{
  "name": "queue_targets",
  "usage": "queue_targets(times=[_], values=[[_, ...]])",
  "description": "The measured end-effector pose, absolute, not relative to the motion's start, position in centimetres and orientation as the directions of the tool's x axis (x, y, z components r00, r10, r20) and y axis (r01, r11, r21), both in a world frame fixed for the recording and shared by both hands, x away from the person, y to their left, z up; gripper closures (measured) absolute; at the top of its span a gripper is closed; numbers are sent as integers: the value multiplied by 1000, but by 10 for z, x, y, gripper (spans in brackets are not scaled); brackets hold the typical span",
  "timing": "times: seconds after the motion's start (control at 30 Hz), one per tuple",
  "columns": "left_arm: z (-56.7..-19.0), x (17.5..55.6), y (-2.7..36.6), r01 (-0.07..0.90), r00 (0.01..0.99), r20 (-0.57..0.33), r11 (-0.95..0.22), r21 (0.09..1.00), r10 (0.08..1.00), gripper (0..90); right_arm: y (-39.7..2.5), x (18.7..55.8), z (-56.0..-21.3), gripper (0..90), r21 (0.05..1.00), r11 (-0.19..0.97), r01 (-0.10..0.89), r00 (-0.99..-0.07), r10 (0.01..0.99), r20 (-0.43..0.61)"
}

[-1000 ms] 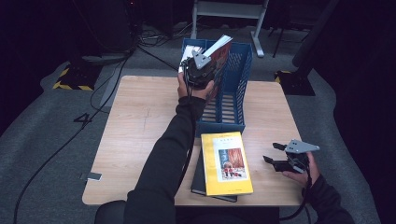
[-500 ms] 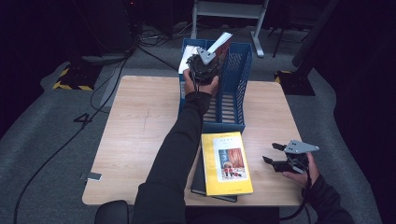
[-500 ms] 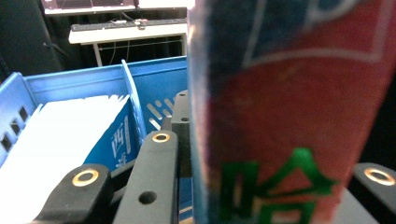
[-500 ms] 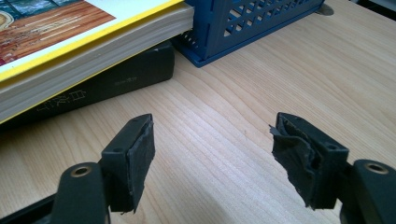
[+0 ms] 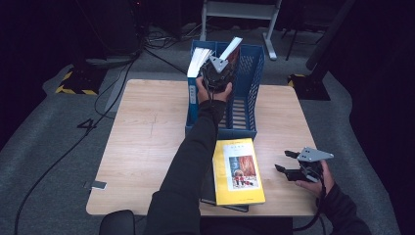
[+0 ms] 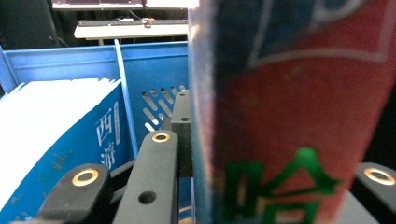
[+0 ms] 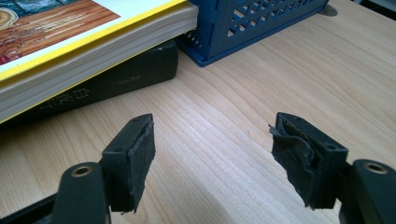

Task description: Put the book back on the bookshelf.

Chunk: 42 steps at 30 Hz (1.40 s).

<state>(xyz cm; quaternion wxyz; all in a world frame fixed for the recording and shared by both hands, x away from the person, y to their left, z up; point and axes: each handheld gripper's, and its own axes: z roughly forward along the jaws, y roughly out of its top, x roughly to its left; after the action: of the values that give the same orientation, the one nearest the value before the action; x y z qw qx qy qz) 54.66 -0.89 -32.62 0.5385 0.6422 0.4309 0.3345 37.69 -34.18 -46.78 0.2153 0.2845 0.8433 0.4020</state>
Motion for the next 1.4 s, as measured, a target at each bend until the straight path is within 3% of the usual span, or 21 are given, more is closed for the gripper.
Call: queue_targets(times=[1.4], values=[[-380, 534, -8, 242, 437, -62, -51, 969, 897, 737, -339, 377, -469, 307, 790, 532, 304, -759, 637, -137]])
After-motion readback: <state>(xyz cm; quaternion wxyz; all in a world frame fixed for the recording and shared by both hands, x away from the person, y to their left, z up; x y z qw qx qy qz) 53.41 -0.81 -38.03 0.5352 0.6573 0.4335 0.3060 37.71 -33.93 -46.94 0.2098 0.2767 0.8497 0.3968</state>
